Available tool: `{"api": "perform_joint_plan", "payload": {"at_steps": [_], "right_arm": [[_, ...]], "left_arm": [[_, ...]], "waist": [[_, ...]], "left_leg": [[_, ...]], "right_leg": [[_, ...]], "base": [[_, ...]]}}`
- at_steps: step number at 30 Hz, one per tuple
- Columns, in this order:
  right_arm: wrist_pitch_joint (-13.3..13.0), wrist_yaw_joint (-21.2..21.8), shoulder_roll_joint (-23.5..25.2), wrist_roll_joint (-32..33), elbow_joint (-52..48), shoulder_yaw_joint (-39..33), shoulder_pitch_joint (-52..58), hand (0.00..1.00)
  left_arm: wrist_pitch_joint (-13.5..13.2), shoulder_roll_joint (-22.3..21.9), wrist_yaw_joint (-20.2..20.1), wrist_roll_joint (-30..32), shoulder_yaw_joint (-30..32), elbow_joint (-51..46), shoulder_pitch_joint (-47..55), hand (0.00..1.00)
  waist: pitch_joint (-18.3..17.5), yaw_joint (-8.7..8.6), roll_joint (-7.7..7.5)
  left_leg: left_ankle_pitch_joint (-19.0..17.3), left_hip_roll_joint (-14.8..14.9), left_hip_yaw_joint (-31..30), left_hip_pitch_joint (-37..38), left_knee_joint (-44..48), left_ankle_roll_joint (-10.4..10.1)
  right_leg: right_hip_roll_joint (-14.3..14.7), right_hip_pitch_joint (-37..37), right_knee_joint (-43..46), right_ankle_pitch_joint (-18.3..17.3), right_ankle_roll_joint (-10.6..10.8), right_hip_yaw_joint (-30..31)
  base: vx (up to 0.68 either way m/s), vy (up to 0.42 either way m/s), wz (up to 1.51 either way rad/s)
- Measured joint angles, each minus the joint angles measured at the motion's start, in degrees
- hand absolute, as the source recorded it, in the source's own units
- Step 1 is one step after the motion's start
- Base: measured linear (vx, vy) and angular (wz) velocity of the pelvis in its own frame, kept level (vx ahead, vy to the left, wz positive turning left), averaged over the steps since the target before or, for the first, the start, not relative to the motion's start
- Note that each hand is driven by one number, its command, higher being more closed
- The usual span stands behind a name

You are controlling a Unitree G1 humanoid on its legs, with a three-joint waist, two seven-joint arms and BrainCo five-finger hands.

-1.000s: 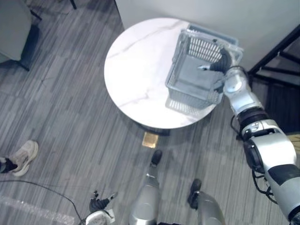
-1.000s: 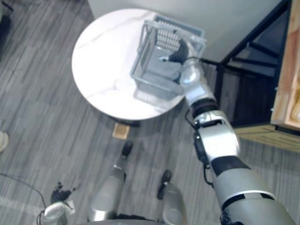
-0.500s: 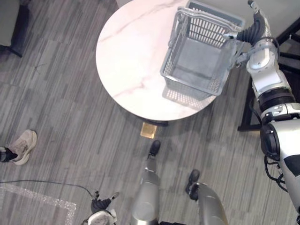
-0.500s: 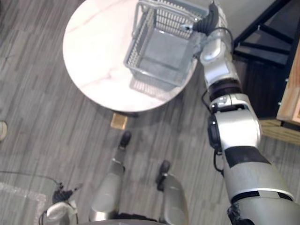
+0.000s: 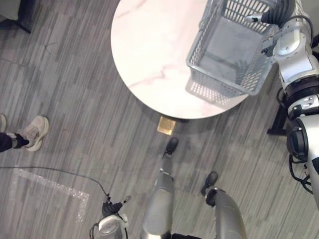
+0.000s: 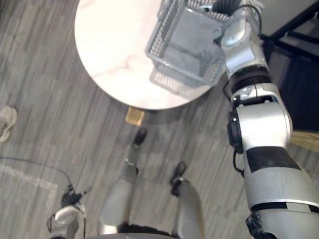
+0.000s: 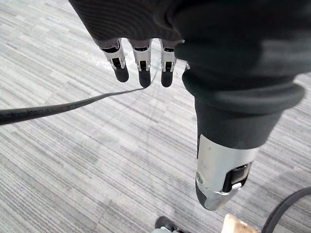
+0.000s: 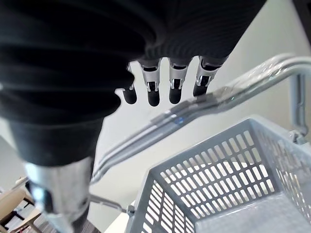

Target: Pick vegetable in the basket

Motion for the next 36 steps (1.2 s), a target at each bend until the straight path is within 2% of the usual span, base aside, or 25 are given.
{"api": "perform_joint_plan", "payload": {"at_steps": [12, 14, 15, 22, 26, 31, 36], "right_arm": [[0.0, 0.2, -4.8, -2.2, 0.0, 4.3, -0.7, 0.00], [-0.1, 0.3, -5.9, -2.7, 0.0, 4.7, -0.8, 0.00], [-0.1, 0.2, -6.3, -3.5, 0.0, 4.8, -1.0, 1.00], [-0.1, 0.6, -8.8, -7.7, -0.1, 9.5, -1.0, 1.00], [-0.6, 2.5, -9.3, -9.0, -0.3, 13.2, -1.1, 1.00], [-1.0, 2.8, -9.2, -11.1, -0.6, 14.1, -1.1, 1.00], [-0.9, 2.8, -8.2, -11.1, -0.7, 14.7, -0.1, 1.00]], "left_arm": [[-0.6, 0.0, 1.5, 0.0, -3.1, 0.0, -0.9, 0.00], [-1.0, 0.0, 1.6, 0.0, -4.0, 0.0, -1.3, 0.00], [-1.0, 0.0, 1.6, 0.0, -4.2, 0.0, -1.4, 0.00], [-1.0, 0.0, 1.6, 0.0, -4.3, 0.0, -1.6, 0.00], [-1.0, 0.0, 1.6, 0.0, -4.3, 0.1, -1.7, 0.00], [-1.1, 0.0, 1.6, 0.0, -4.3, 0.1, -1.8, 0.00], [-0.9, -0.1, 1.6, 0.0, -4.2, 0.6, -3.2, 0.00]], "waist": [[0.2, -0.13, 0.80], [0.2, -0.25, 1.53], [0.2, -0.25, 1.75], [0.0, -0.01, 2.56], [-0.1, 0.09, 3.20], [-0.1, 0.09, 3.24], [-0.1, 1.09, 3.24]], "left_leg": [[0.0, -1.2, -1.9, -1.7, 0.0, 0.0], [0.1, -1.3, -2.6, -2.2, 0.0, 0.0], [0.1, -1.3, -2.7, -2.3, 0.0, 0.0], [0.1, -1.4, -2.7, -2.3, 0.0, 0.0], [0.1, -1.3, -2.6, -2.3, 0.0, 0.0], [0.1, -1.3, -2.6, -2.2, 0.0, 0.0], [0.1, -1.3, -2.4, -1.0, 0.0, 0.0]], "right_leg": [[-0.7, -0.8, 0.1, -0.8, 0.4, -1.6], [-0.7, -0.8, 0.1, -0.9, 0.4, -2.4], [-0.8, -0.8, 0.1, -0.9, 0.4, -2.6], [-1.0, -0.9, 0.2, -1.0, 0.5, -2.6], [-1.0, -1.0, 0.3, -1.0, 0.5, -2.5], [-1.0, -1.0, 0.5, -1.2, 0.5, -2.5], [-0.9, 0.0, 0.6, -1.2, 0.4, -2.1]], "base": [[0.03, -0.020, 0.08], [0.03, -0.036, 0.16], [0.03, -0.025, 0.10], [0.00, -0.003, 0.01], [0.01, -0.018, -0.03], [0.00, 0.000, 0.00], [0.01, -0.019, -0.02]]}}
